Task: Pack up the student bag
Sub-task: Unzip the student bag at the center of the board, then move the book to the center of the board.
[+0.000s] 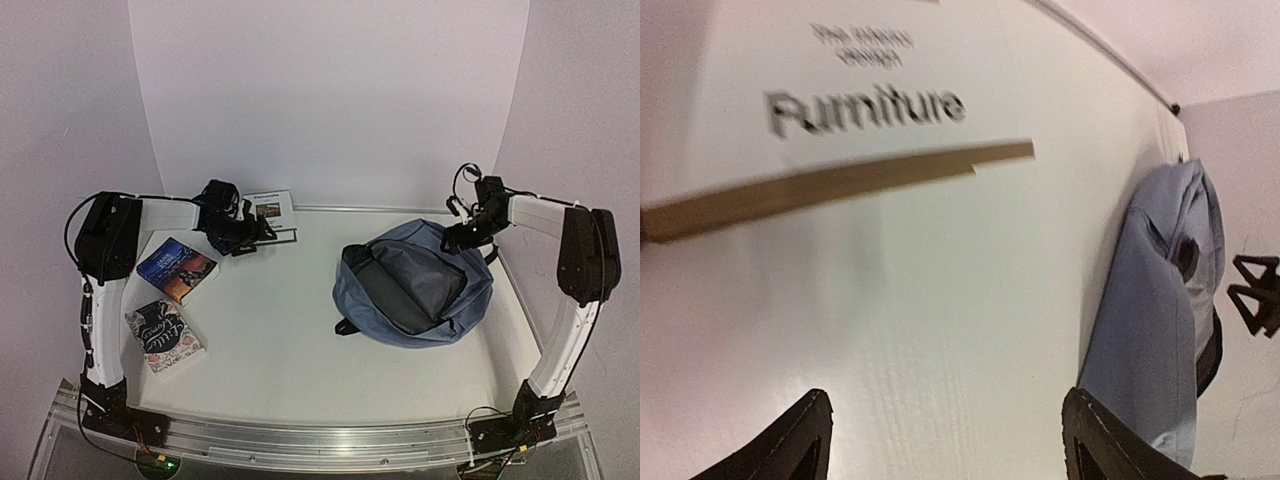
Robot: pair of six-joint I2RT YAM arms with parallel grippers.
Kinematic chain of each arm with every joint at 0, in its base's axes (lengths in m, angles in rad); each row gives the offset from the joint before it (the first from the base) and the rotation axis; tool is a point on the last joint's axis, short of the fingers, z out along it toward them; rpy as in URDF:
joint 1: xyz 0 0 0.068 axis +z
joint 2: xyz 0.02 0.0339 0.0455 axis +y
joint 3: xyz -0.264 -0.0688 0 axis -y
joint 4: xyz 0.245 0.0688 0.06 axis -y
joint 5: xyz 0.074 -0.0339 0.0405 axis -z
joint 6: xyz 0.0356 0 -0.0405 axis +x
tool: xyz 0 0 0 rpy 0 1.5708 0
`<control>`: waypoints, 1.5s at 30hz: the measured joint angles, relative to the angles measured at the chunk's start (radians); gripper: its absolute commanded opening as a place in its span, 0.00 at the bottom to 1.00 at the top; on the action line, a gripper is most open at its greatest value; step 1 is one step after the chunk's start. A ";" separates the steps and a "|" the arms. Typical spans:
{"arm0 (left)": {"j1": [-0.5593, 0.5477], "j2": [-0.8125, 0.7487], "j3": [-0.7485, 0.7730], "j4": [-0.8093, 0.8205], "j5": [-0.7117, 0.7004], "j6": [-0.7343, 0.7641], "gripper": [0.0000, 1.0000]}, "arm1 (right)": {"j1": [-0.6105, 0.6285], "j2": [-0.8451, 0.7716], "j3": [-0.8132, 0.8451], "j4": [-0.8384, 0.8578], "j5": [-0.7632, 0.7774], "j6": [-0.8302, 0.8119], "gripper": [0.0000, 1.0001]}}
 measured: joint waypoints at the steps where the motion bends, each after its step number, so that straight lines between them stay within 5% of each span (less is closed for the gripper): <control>1: 0.021 -0.010 0.002 -0.002 -0.016 0.005 0.81 | 0.000 -0.020 0.015 -0.001 -0.015 0.015 0.93; 15: 0.125 0.085 0.269 -0.085 -0.113 0.072 0.79 | 0.095 -0.074 0.129 0.098 -0.292 0.373 0.92; 26: 0.140 0.144 0.266 -0.110 -0.110 0.076 0.79 | 0.379 0.368 0.524 0.274 -0.335 0.688 0.98; 36: 0.147 0.149 0.252 -0.090 -0.105 0.075 0.73 | 0.483 0.713 0.852 0.339 -0.218 0.893 0.76; 45: 0.167 0.250 0.321 -0.067 -0.063 0.079 0.59 | 0.510 0.854 0.956 0.361 -0.205 0.945 0.75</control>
